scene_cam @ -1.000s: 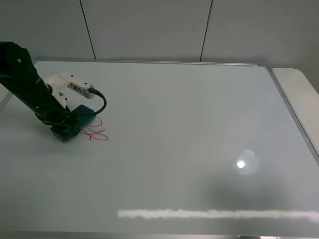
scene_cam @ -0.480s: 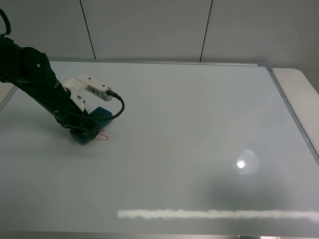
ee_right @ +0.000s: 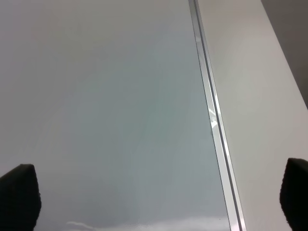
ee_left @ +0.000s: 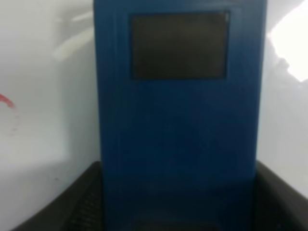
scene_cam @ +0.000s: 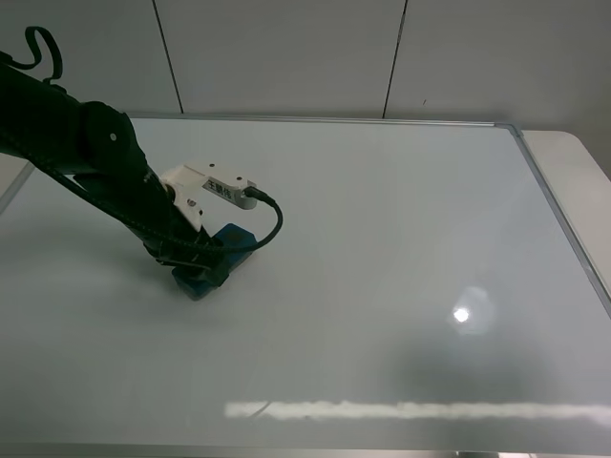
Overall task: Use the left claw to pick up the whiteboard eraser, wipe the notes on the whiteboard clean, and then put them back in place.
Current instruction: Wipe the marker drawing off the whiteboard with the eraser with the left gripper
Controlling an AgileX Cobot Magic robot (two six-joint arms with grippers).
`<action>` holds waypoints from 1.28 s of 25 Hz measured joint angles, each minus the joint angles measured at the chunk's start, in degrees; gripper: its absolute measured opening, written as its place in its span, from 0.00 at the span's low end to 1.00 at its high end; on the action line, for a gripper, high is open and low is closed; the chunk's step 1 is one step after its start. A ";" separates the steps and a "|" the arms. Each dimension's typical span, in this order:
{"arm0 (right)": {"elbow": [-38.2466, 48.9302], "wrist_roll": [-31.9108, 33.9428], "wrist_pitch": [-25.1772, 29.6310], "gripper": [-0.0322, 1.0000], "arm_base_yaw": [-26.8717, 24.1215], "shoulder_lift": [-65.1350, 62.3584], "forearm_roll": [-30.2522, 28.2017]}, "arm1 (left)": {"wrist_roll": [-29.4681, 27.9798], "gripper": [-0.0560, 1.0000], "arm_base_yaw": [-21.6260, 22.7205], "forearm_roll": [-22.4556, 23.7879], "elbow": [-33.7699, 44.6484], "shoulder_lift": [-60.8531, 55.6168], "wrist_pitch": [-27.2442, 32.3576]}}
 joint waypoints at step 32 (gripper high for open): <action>0.00 0.00 0.00 0.99 0.00 0.00 0.00 | -2.16 0.57 15.83 1.48 -1.24 2.18 -2.12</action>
